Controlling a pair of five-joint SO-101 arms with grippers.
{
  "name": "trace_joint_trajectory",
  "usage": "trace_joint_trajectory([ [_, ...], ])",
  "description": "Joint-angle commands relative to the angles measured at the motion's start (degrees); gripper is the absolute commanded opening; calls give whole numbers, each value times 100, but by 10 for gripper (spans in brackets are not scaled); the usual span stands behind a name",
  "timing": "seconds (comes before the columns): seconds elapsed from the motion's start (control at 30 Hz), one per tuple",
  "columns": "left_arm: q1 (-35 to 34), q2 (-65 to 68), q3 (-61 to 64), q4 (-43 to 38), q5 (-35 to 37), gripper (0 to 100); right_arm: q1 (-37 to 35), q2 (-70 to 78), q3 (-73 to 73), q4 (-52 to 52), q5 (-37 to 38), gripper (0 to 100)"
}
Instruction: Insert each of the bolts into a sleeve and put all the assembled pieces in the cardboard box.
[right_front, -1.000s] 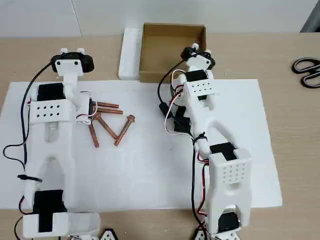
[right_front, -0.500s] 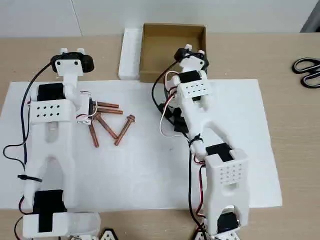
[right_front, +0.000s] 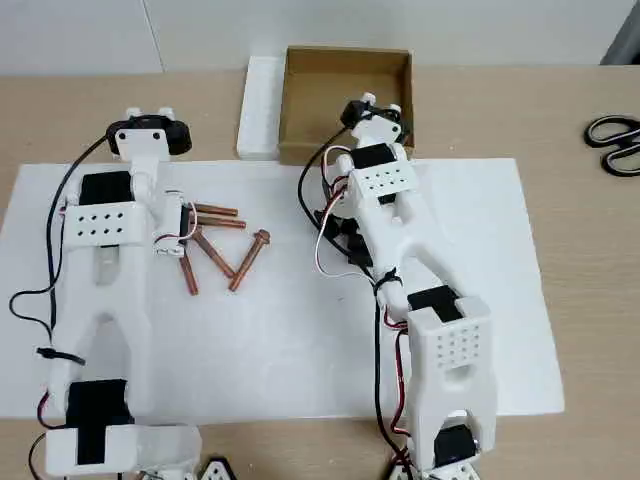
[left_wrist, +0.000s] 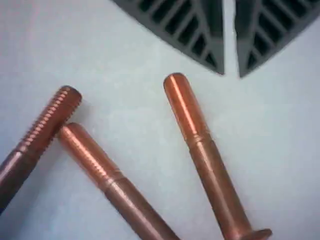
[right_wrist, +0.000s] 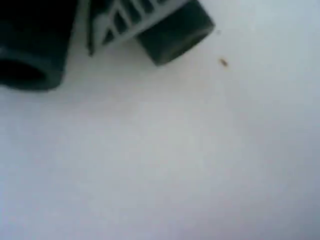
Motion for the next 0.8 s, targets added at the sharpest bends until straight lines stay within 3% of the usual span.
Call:
trace_joint_trajectory([
  [0.0,-9,-44,-31,-114,9,8,-48,66,-26,215,-44,106],
  [0.17,-9,-44,-22,-141,9,8,-48,84,-26,207,88,4],
  [0.5,-18,-70,-22,-114,9,8,4,13,-88,242,114,4],
  [0.77,9,-79,-40,-123,18,8,22,-1086,-475,1156,281,4],
])
